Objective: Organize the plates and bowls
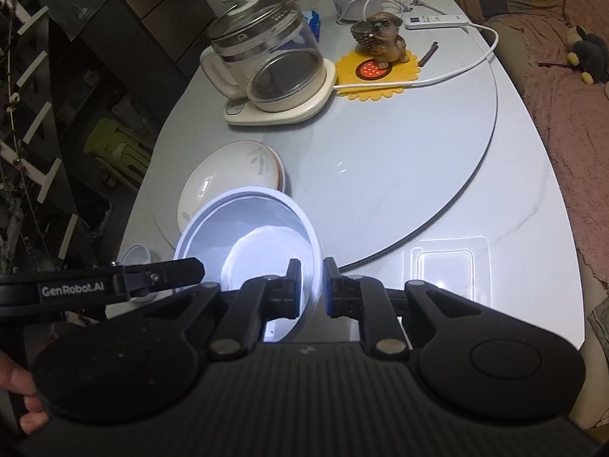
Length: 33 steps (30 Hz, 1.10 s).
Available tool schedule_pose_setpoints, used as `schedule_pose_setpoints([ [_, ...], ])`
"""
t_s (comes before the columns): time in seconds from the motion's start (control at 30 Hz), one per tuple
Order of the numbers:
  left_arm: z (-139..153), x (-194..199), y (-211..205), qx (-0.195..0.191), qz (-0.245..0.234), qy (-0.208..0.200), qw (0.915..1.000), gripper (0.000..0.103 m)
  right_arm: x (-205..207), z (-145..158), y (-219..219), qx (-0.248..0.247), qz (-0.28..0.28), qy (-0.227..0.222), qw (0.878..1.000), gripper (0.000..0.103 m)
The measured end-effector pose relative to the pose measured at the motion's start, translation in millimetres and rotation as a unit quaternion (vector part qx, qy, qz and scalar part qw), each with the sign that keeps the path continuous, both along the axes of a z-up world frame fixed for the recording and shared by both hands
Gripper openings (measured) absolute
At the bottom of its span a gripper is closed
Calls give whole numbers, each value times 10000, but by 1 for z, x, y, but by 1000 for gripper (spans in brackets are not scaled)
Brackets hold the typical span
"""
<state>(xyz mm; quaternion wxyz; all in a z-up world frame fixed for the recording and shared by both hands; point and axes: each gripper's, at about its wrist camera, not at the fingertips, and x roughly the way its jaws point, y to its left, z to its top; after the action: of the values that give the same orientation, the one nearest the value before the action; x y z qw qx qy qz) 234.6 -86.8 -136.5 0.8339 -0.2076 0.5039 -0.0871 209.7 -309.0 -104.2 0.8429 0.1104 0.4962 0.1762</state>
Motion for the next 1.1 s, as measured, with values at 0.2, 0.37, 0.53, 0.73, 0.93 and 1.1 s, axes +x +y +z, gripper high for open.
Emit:
schedule_pose_setpoints([
  [0.2, 10, -24, 45, 19, 295, -157, 9994, 21, -13, 3, 39, 82, 269, -83, 9996, 15],
  [0.37, 9, -44, 80, 18, 592, -170, 9981, 21, -19, 3, 76, 39, 577, -105, 9983, 15],
  [0.53, -3, -61, 104, -14, 845, -49, 9964, 21, -25, -4, 106, -111, 818, -44, 9966, 15],
  [0.73, -31, -77, 124, -26, 1187, 221, 9927, 21, -30, -29, 133, -335, 1096, 206, 9932, 15],
  [0.93, -62, -85, 134, 35, 1416, 535, 9885, 21, -35, -51, 153, -517, 1440, 431, 9873, 16],
  [1.1, -82, -87, 135, 106, 1478, 743, 9862, 21, -33, -71, 161, -638, 1623, 618, 9827, 17],
])
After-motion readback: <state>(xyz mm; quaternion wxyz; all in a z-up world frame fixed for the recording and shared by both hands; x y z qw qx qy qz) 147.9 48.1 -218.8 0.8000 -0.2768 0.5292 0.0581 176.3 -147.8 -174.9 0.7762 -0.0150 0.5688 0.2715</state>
